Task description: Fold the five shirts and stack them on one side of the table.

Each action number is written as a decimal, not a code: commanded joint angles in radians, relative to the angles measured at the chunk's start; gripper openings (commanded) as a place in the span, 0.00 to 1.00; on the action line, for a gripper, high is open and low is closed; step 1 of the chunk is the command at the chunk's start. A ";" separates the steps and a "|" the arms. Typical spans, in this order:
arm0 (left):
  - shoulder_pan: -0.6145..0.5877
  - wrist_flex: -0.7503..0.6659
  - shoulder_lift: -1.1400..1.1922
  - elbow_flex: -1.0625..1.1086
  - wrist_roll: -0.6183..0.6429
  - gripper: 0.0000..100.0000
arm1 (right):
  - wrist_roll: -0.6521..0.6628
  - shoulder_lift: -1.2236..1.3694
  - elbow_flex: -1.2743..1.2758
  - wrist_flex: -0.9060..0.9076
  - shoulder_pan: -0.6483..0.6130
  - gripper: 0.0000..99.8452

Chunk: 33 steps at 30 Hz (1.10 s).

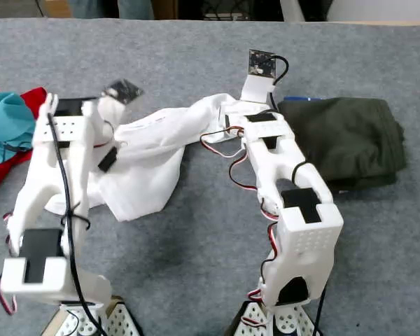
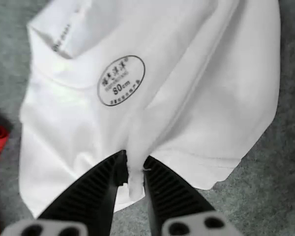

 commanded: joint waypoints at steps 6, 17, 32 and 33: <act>-0.010 0.008 -0.480 -0.143 0.226 0.03 | -0.212 -0.403 -0.312 0.203 0.061 0.01; -0.145 0.008 -0.904 -0.375 0.292 0.03 | -0.408 -0.748 -0.905 0.457 0.071 0.01; -0.243 0.115 -1.057 -0.346 0.284 0.03 | -0.382 -0.739 -1.247 0.692 0.069 0.01; -0.243 0.087 -1.049 -0.283 0.285 0.03 | -0.365 -0.723 -1.214 0.690 0.069 0.01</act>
